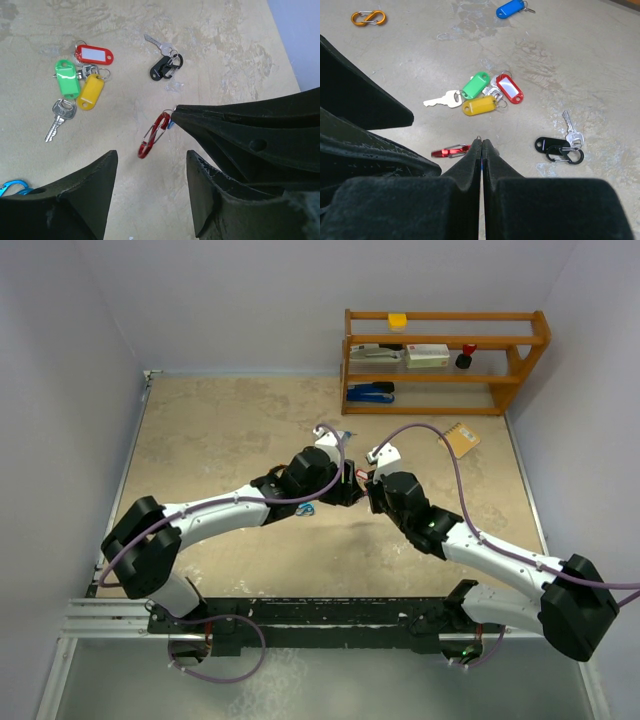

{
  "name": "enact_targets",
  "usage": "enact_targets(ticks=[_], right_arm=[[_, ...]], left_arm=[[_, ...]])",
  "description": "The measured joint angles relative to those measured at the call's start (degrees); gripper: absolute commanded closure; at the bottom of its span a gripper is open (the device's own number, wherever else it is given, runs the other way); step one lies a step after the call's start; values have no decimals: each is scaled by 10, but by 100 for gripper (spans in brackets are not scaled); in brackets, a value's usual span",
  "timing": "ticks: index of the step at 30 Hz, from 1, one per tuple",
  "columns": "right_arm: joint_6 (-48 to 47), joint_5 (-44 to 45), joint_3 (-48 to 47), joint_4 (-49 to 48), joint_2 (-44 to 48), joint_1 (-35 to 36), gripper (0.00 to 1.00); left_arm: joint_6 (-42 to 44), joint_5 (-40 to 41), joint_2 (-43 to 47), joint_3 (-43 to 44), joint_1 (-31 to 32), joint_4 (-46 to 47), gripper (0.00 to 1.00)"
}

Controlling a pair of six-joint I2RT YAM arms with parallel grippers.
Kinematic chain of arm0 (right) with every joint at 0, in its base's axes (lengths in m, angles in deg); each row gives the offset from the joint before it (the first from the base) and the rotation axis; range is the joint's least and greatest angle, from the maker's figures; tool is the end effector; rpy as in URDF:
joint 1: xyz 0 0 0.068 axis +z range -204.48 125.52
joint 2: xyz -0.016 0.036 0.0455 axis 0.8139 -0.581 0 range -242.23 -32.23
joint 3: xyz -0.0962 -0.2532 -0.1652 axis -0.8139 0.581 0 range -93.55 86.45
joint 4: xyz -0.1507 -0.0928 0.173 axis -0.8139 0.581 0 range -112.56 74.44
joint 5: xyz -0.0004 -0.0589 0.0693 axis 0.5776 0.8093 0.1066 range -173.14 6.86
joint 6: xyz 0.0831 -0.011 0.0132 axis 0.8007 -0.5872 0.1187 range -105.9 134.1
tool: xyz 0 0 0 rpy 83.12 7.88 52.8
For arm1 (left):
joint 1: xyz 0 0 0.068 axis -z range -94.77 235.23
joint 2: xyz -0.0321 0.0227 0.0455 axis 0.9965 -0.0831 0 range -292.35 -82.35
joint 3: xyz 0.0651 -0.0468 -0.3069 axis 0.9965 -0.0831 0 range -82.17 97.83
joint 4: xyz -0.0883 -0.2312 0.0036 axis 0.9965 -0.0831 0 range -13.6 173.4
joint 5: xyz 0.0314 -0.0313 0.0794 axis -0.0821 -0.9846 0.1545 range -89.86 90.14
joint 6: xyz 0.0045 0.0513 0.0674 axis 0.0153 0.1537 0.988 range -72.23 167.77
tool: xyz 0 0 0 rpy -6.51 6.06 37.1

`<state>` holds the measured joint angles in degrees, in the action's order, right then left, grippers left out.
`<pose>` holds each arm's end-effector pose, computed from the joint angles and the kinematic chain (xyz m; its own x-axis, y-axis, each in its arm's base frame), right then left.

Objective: Put the keys on the keyring

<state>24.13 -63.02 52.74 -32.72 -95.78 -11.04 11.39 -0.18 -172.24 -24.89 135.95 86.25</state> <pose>0.1971 0.1513 0.2799 -0.3123 -0.0704 -0.9474 -0.3615 0.9310 0.0500 0.2368 -0.2902 0.2760 -0.7140 -0.0640 -0.6972 0.4391 0.7346 -0.5172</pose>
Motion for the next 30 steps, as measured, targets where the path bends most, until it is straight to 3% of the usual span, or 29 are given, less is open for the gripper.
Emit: enact_targets(ticks=[13,30], right_arm=[[-2,8,0,2,0,0,100],[87,45,-7,86,-47,-100,100]], left_arm=[[-8,76,38,-22,-7,-20,26],[-51,181,83,-66,-43,-50,23]])
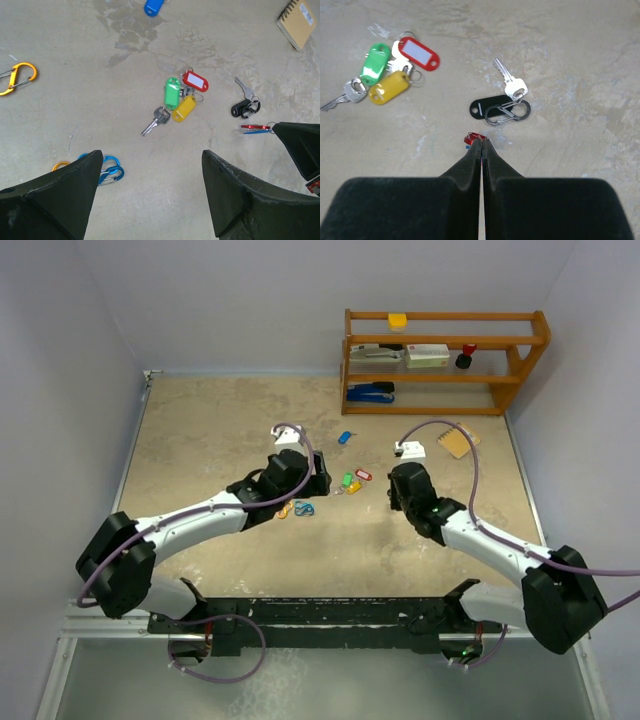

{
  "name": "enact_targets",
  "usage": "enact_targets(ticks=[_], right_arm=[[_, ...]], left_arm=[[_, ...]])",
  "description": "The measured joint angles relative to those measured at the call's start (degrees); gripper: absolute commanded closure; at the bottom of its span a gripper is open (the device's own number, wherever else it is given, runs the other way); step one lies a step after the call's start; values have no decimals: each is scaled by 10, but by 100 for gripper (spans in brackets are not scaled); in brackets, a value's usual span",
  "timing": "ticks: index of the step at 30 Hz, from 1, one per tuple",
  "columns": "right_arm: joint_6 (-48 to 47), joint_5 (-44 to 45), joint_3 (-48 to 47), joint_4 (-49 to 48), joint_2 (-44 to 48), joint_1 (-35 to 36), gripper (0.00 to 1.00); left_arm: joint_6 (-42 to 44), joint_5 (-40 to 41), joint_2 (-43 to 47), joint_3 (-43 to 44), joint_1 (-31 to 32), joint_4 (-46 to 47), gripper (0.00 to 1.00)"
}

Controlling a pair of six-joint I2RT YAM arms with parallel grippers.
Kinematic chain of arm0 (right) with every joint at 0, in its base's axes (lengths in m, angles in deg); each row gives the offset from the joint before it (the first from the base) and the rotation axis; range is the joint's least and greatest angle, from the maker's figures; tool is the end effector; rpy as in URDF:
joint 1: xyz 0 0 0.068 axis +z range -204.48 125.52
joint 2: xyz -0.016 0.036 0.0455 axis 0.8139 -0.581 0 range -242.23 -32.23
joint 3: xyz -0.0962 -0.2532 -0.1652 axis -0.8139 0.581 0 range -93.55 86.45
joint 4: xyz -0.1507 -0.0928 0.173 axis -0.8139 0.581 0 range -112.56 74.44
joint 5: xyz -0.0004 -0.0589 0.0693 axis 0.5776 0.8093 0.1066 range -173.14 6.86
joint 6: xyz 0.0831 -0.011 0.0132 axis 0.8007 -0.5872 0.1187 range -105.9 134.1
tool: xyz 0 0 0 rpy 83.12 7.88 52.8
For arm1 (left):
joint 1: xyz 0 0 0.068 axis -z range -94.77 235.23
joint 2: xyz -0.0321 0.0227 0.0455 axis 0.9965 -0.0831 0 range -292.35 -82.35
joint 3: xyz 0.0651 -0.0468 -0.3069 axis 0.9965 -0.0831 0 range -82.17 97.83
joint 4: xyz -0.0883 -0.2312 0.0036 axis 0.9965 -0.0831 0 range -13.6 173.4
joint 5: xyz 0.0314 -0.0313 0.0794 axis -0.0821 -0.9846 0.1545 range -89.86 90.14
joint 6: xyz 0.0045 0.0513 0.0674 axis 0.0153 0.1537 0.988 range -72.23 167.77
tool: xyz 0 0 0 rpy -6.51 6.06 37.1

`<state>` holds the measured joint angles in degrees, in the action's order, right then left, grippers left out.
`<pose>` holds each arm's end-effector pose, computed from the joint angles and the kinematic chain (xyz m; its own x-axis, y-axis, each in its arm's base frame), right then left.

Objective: Put the keys on the keyring

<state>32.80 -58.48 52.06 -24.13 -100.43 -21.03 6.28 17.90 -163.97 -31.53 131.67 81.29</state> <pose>0.2253 0.1115 0.2473 -0.4878 0.0270 -0.8725 -0.0527 0.9968 0.0604 0.2401 -0.2195 0.2737 -0.6224 -0.2612 -0.7378 0.1357 0.8924 -0.4303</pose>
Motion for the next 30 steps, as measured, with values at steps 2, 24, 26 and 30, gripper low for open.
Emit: enact_targets(ticks=[2,24,26,30], right_arm=[[11,0,0,12,-2,-11,100],[12,-64,-1,6,37,-61,29],[5,-84,-1,-2,32,-56,30],[-3,-116,-1,-18,21,-45,30]], left_arm=[[-4,12,9,-4,-2,-2,22],[-27,63,45,-37,-33,-8,21],[-28,68,45,-37,-33,-9,21],[-29,79,40,-37,-37,-18,21]])
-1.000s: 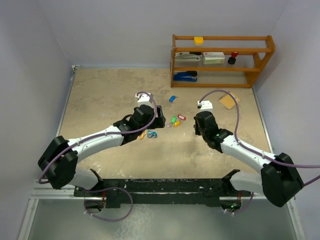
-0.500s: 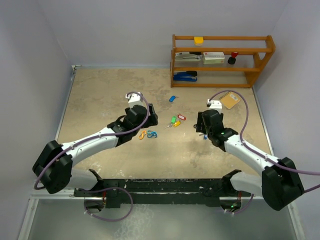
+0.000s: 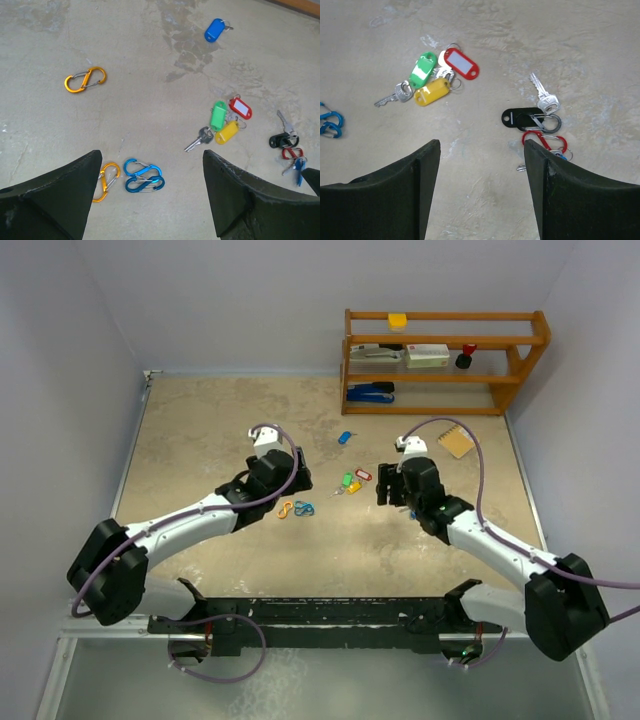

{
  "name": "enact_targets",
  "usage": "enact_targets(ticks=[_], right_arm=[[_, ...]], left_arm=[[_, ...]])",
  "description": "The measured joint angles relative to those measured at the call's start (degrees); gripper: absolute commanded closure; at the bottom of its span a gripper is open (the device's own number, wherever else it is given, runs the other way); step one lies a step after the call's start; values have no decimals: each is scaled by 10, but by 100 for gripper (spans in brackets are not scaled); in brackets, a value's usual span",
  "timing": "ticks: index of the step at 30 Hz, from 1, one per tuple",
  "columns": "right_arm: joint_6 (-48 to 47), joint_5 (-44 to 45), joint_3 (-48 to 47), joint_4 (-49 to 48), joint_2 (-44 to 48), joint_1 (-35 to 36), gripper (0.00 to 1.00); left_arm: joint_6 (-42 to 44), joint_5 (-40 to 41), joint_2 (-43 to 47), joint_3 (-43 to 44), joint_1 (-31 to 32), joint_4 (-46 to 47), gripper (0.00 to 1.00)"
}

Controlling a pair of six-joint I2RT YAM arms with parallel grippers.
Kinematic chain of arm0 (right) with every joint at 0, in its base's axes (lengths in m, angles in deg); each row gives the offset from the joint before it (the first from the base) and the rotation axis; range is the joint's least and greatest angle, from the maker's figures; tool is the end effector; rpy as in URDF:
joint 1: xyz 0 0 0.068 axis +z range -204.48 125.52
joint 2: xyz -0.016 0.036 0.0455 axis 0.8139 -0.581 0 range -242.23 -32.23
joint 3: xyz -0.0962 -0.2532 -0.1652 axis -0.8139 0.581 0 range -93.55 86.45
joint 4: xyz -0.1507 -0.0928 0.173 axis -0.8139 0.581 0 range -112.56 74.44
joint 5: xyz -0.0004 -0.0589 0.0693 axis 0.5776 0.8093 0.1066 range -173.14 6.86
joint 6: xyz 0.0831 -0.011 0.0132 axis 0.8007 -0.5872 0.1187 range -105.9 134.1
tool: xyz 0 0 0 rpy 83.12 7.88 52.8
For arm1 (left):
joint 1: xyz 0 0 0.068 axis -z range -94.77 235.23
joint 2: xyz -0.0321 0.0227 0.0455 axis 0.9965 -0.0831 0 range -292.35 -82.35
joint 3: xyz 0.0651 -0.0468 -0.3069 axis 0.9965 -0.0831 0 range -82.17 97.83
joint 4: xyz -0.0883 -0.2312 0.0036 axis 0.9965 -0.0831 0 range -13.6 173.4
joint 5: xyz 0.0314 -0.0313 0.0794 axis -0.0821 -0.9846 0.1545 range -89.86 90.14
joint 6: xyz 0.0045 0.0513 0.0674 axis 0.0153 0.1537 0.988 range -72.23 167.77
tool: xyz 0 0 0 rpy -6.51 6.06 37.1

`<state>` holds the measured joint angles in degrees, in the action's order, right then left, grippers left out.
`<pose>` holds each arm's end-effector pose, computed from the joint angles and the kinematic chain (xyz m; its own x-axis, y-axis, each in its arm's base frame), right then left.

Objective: Put the keys on the keyring

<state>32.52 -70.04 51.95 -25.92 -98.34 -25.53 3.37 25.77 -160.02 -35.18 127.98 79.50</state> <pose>0.2279 0.1068 0.2578 -0.4867 0.0826 -0.8697 -0.1505 0.9727 0.1766 0.2412 -0.1790 0.2701 -0.5430 -0.3572 -0.7600 -0.0413 0.9153 -0.4007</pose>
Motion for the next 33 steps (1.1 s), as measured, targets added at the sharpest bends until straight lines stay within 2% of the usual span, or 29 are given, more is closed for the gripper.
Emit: enact_targets(ticks=[9,18,33], right_arm=[[-7,-41,0,-23,-14,22,30],[-11,-52,-17,-47,-87,105,30],[-10,-51,-23,-57,-96,109,30]], left_arm=[[-2,18,-18,-11,-4,-16,21],[-10,28,-20,-19,-5,-18,20],[-10,52,-21,-33,-59,-17,20]])
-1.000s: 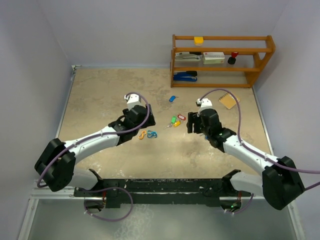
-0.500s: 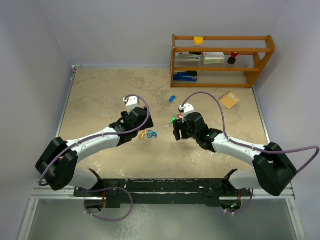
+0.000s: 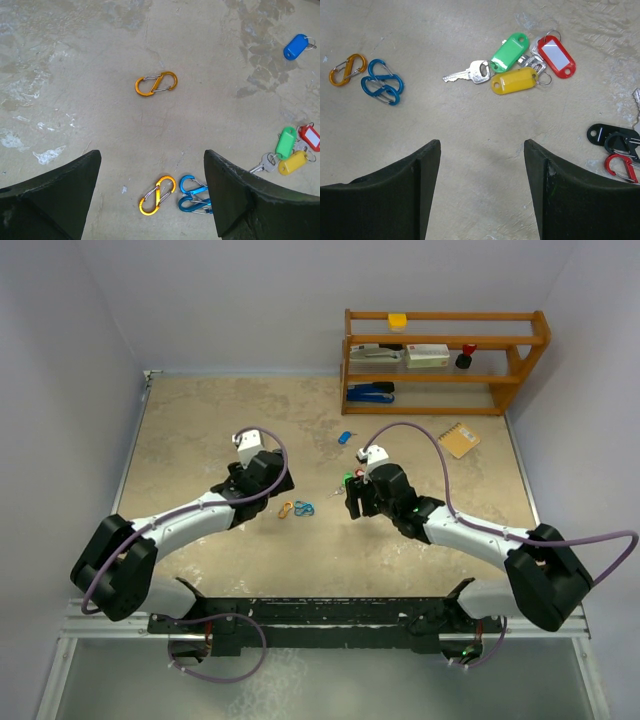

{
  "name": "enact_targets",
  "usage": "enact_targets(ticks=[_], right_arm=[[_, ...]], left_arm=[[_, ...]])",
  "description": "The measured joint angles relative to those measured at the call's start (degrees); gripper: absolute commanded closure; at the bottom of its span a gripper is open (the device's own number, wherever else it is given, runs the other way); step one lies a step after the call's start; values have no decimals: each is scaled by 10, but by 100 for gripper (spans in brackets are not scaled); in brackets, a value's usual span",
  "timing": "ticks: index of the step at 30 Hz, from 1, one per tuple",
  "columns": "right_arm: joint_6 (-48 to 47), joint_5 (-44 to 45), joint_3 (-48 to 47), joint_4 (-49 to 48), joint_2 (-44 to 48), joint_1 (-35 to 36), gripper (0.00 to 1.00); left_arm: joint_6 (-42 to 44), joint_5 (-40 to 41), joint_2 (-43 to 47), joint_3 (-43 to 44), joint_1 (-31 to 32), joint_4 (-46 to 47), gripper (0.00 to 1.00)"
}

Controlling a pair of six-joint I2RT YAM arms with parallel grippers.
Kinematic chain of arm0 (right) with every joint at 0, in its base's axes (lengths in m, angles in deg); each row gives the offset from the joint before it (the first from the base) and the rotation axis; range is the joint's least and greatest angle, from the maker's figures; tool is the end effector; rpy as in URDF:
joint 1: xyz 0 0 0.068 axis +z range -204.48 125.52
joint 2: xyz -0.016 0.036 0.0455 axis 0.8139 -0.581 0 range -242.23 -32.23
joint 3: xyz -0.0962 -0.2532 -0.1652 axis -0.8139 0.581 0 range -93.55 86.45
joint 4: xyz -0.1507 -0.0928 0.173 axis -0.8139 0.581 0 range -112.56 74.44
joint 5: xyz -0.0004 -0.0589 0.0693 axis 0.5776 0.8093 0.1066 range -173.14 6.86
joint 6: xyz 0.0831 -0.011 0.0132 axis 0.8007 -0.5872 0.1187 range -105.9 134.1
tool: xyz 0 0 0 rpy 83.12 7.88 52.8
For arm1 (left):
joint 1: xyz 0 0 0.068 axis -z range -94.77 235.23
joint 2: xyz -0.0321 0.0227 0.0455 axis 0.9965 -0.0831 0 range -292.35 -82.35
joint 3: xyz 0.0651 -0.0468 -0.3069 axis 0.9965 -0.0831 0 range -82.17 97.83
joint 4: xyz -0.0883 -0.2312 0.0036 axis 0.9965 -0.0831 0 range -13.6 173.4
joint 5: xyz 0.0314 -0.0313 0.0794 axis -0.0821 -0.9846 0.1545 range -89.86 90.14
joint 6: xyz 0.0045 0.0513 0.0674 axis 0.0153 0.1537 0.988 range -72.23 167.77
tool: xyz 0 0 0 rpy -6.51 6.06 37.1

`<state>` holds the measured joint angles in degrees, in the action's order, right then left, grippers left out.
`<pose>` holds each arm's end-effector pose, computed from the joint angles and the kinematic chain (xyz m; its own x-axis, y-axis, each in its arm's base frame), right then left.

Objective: Put the keys on the keyring

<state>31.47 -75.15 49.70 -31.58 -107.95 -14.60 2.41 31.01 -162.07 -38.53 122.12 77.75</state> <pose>0.2279 0.1769 0.2418 -0.5276 -0.0555 -0.8477 -0.4033 0.8946 0.1925 0.2541 -0.1429 0.2393 -0.5228 -0.3713 -0.7674 -0.2321 0.9281 -0.2911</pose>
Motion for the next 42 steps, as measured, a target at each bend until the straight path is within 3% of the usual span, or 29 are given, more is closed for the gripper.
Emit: enact_targets(ticks=[16,42], right_arm=[[0,0,-18,-12,-19,23,31],[0,-3,-123,-12,-193,137,31]], left_arm=[[-1,-13,-16,-11,-1,4,20],[-7,-3,84,-68,-19,17,17]])
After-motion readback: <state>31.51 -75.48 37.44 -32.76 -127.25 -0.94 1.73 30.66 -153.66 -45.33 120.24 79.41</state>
